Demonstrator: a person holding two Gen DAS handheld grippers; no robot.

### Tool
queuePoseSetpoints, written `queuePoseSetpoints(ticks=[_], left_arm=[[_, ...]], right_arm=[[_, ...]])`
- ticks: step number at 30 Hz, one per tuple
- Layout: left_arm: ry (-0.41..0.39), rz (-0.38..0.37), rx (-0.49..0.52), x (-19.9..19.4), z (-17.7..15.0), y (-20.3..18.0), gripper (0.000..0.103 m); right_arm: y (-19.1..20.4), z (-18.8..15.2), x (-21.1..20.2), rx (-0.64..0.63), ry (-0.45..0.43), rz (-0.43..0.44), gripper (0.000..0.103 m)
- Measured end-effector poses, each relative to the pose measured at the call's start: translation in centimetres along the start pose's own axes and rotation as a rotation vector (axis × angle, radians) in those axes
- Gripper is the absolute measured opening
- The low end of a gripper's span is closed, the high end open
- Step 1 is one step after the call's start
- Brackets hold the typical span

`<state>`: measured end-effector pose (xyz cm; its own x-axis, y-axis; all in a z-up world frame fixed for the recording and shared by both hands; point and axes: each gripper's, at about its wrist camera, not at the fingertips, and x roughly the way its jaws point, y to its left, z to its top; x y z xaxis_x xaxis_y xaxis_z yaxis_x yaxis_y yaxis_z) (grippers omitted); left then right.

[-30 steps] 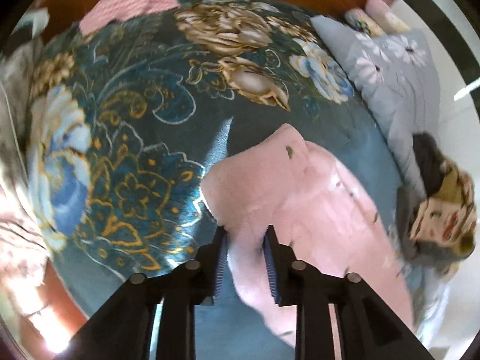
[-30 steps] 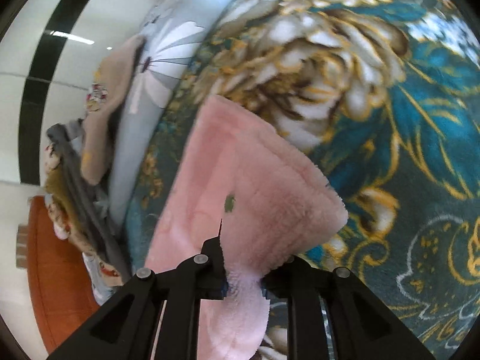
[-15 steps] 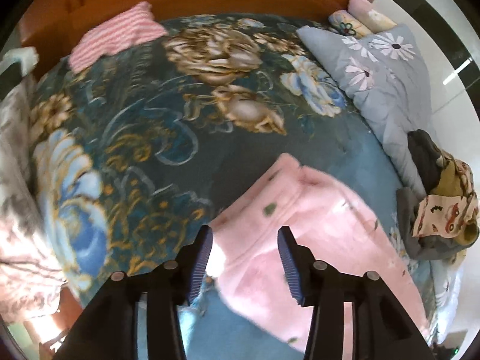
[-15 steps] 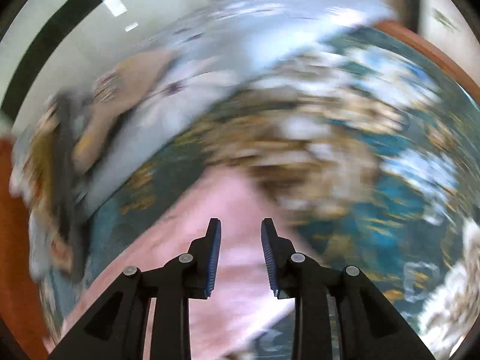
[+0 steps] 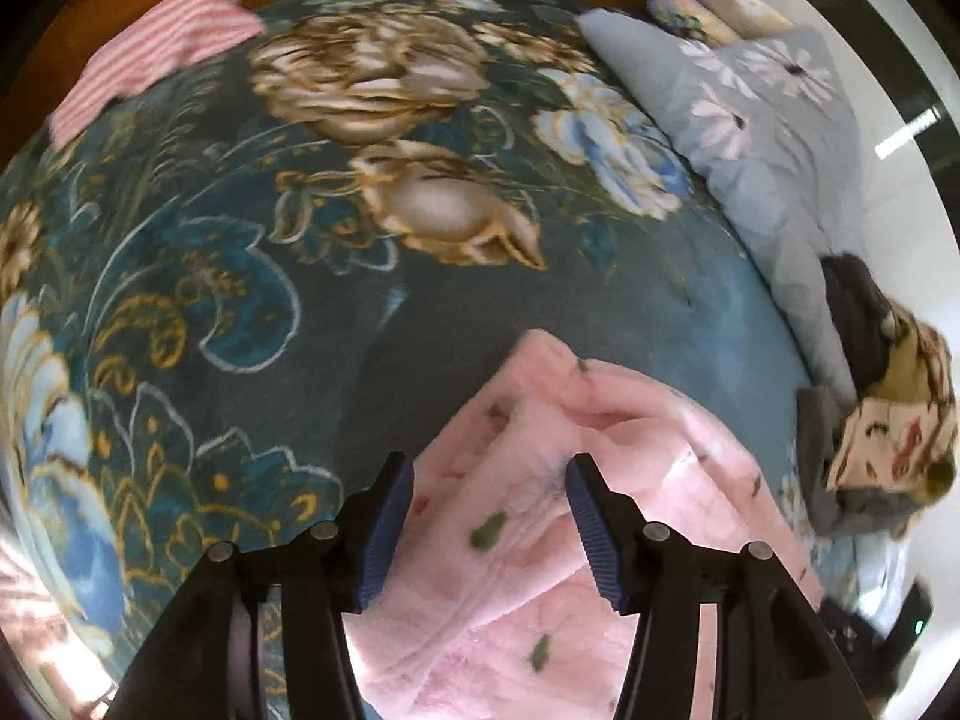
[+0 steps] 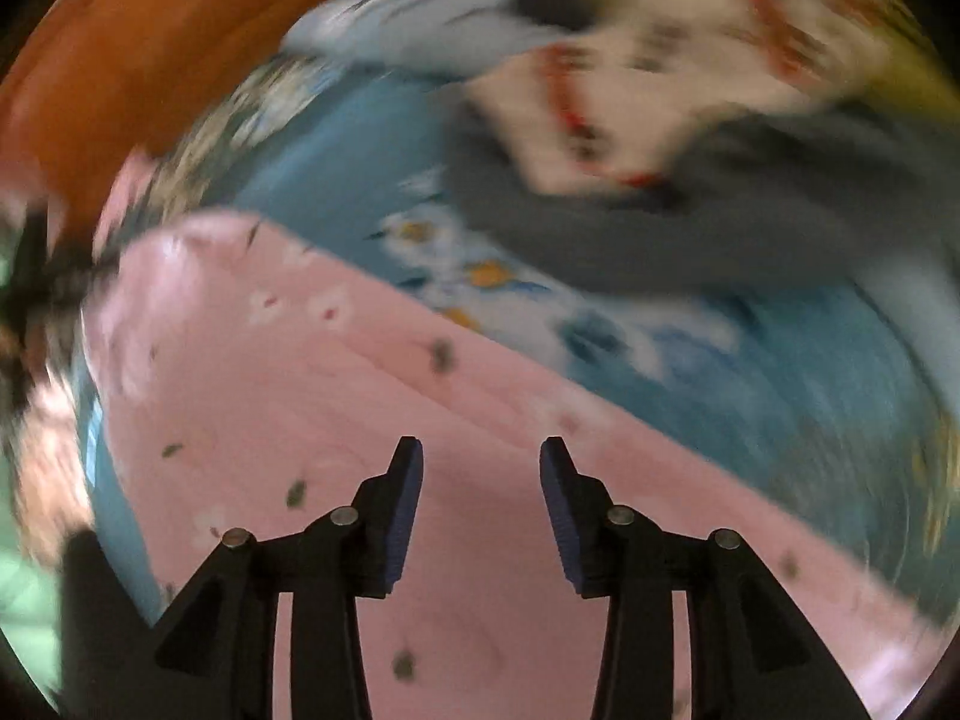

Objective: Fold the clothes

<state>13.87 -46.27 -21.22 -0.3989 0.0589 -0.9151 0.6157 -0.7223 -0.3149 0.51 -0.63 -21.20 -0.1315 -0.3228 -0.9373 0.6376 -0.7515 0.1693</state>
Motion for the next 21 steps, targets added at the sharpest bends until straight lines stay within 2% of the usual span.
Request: queuePoseSetpoints(ticks=[3,6,7,8,9,10,11,13,17,21], left_arm=[[-0.004,-0.025,0.076,-0.3,-0.2,-0.6,0.057],[-0.005,-0.034,0.139,-0.4,-0.4,-1.1,0.055],[-0.009,-0.031,0.156,-0.5,-0.5,-1.2,0.051],[-0.014,-0.025,0.169,-0.7,-0.6,-1.3,0.048],[-0.020,-0.018,0.181,-0.8,-0.7,-1.5,0.039],[-0.025,-0.019,0.191,-1.0,-0.8,-1.6,0.027],[-0.032,-0.024,0.208,-1.1,-1.0,-1.7,0.023],[-0.046,-0.028,0.245,-1.4,-1.4,-2.2,0.012],[-0.082,-0.008,0.282,-2.3,-2.2,-3.0,0.008],[-0.206,-0.039,0.205,-5.4,-0.4,-2.4,0.007]], right_arm=[[1.8,1.2,1.9,-0.100,0.050,0.008,0.042],[2.4,1.3,3.3,-0.137,0.096,-0.009,0.042],[2.5,1.3,3.5,-0.135,0.106,-0.011,0.041],[2.5,1.1,3.5,-0.125,0.111,-0.008,0.034],[2.4,1.0,3.4,-0.110,0.113,-0.003,0.023],[2.4,0.9,3.3,-0.095,0.114,0.003,0.018],[2.4,0.7,3.1,-0.080,0.115,0.009,0.010],[2.5,0.3,2.7,-0.052,0.116,0.023,0.006],[2.4,0.3,1.2,-0.017,0.078,0.032,0.003],[1.7,1.8,-0.9,0.034,-0.003,0.031,0.003]])
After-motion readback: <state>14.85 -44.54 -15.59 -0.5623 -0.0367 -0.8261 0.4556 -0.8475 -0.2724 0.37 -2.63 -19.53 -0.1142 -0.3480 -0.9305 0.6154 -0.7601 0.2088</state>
